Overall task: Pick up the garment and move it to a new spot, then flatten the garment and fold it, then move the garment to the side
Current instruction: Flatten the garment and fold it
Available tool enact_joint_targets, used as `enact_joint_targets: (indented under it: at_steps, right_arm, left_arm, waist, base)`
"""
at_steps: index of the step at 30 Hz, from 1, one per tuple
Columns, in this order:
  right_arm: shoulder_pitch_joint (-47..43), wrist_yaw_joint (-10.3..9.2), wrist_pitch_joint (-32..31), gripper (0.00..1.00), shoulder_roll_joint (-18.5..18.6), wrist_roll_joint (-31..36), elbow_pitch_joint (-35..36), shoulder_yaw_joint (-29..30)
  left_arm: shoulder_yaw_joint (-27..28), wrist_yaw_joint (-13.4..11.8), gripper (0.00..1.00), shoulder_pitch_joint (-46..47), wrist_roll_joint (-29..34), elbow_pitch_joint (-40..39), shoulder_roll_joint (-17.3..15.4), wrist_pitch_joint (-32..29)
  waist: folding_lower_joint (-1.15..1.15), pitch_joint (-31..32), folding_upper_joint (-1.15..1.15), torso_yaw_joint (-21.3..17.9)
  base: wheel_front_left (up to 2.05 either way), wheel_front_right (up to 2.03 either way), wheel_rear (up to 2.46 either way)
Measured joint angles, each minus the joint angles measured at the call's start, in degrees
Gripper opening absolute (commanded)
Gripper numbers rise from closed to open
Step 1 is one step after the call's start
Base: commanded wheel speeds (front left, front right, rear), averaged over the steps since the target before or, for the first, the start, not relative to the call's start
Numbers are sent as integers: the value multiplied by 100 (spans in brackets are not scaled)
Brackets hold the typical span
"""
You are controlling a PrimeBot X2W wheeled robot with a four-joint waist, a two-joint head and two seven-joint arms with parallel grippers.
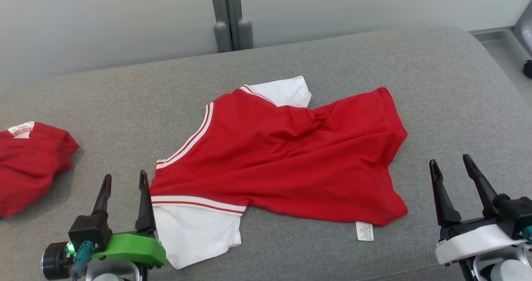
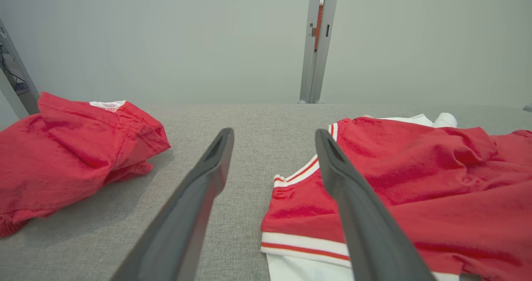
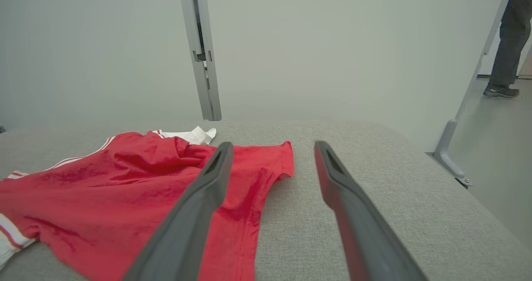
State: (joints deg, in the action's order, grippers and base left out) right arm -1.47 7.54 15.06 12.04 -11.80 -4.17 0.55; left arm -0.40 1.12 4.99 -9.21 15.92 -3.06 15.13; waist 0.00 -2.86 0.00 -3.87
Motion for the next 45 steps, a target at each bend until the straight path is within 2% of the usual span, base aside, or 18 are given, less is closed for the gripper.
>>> enact_joint_targets:
  at_steps: [11, 20, 45]
  right_arm:
    - [-253, 0, 0, 100, -34, 68, 120, -81]
    - [-460, 0, -2, 100, -102, 40, 125, -77]
    - [-530, 0, -348, 100, -303, 59, 215, -167]
  left_arm:
    - [26, -33, 100, -608, 183, -704, 14, 0]
    - [88, 141, 100, -912, 275, -1068, 9, 0]
    - [-25, 392, 100, -834, 224, -474, -157, -103]
  waist:
    - [0, 350, 0, 113]
    - [0, 497, 0, 211]
    - [0, 562, 0, 795]
  base:
    - [0, 0, 0]
    - [0, 0, 0]
    - [0, 0, 0]
